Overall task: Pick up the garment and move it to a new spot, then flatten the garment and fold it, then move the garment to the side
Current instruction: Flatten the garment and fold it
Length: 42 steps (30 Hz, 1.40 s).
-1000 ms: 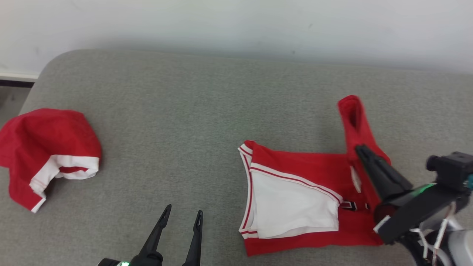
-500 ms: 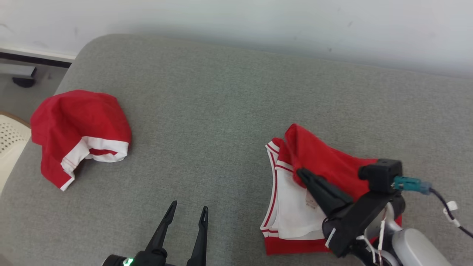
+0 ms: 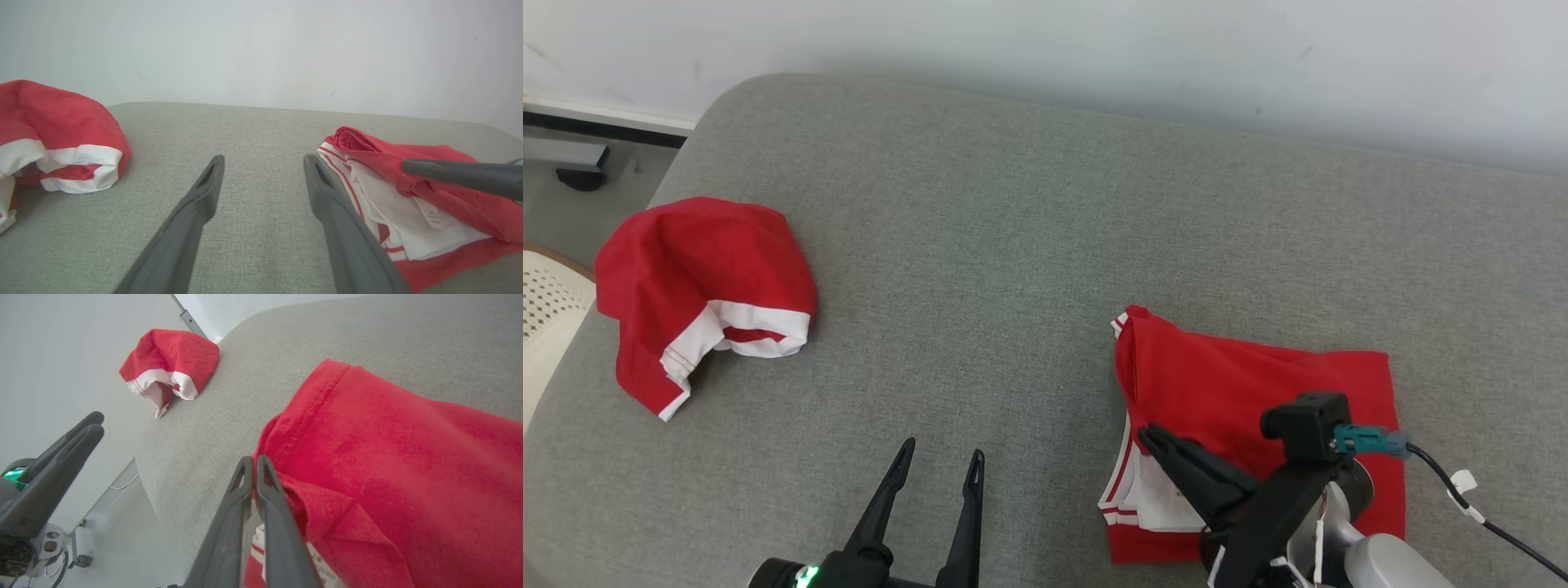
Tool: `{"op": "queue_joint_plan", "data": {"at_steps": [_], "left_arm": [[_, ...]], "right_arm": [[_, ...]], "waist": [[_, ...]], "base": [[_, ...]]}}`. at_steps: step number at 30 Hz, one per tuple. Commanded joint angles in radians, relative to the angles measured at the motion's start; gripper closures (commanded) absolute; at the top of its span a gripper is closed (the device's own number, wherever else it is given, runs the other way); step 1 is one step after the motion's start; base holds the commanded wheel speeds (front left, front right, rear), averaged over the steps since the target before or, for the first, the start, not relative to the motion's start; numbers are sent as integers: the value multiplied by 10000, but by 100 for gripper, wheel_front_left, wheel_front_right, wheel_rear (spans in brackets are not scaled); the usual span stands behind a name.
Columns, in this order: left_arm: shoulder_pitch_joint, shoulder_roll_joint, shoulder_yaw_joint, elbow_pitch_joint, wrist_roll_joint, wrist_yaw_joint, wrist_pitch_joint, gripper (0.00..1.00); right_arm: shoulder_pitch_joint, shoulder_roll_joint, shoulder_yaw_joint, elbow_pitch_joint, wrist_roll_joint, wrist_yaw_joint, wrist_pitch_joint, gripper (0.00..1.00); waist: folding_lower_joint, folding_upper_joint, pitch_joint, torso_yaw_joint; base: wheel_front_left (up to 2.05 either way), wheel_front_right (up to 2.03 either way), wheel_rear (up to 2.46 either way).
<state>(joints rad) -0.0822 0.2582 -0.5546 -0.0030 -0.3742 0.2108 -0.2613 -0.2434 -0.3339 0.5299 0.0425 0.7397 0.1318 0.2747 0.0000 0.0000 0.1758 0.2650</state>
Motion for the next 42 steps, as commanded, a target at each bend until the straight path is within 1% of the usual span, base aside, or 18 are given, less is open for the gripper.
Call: {"op": "queue_joint_plan", "data": {"at_steps": [1, 4, 8, 10, 16, 20, 24, 29, 31, 33, 35, 37, 39, 42], "left_arm": [[106, -51, 49, 32, 51, -28, -39, 0], [166, -81, 112, 66, 117, -32, -39, 0], [245, -129, 239, 136, 86, 25, -39, 0], [268, -151, 277, 140, 40, 43, -39, 0], [379, -109, 541, 111, -86, 122, -39, 0], [502, -109, 745, 116, -248, 237, -40, 0], [701, -87, 968, 127, -384, 388, -33, 0], [966, -73, 1254, 44, -578, 485, -35, 0], [1088, -132, 1425, -52, -633, 416, -36, 0], [1240, -159, 1606, -190, -546, 320, -36, 0], [1520, -281, 1894, -318, -305, 92, -35, 0], [1712, -365, 2078, -338, -97, -98, -36, 0], [1899, -495, 2242, -322, 93, -277, -37, 0], [2191, -683, 2503, -364, 489, -564, -36, 0]], "right_arm": [[-104, 198, -47, -18, 77, -25, -277, 0], [-232, 395, -97, -102, 230, -25, -687, 0], [-361, 236, -619, -106, -261, -25, -1776, 0], [-346, 155, -778, -59, -396, -25, -1981, 0], [-135, -332, -1637, 262, -997, -25, -2867, 0], [206, -642, -2041, 504, -1713, -25, -3365, 0], [649, -602, -2547, 790, -2374, -25, -3962, 0], [1352, -269, -3108, 874, -2908, -25, -4714, 0], [1653, -284, -2948, 806, -3024, -25, -4872, 0], [1942, -302, -3046, 782, -3120, -25, -5043, 0], [2354, -170, -3118, 650, -3354, -25, -5238, 0], [2608, -185, -3271, 611, -3615, -25, -5345, 0], [2864, -68, -3385, 492, -3861, -25, -5403, 0], [3262, 248, -3818, 146, -4195, -25, -5401, 0]], "waist": [[0, 0, -25, -55], [0, 0, -99, -176], [0, 0, -321, -435], [0, 0, -374, -509], [0, 0, -719, -1147], [0, 0, -983, -1663], [0, 0, -1251, -2215], [0, 0, -1578, -2749], [0, 0, -1743, -2878], [0, 0, -1869, -2944], [0, 0, -2073, -2997], [0, 0, -2190, -3000], [0, 0, -2315, -2992], [0, 0, -2485, -2989]], "base": [[0, 0, 0], [0, 0, 0], [0, 0, 0], [0, 0, 0], [0, 0, 0], [0, 0, 0], [0, 0, 0], [0, 0, 0], [0, 0, 0], [0, 0, 0], [0, 0, 0], [0, 0, 0], [0, 0, 0], [0, 0, 0]]}}
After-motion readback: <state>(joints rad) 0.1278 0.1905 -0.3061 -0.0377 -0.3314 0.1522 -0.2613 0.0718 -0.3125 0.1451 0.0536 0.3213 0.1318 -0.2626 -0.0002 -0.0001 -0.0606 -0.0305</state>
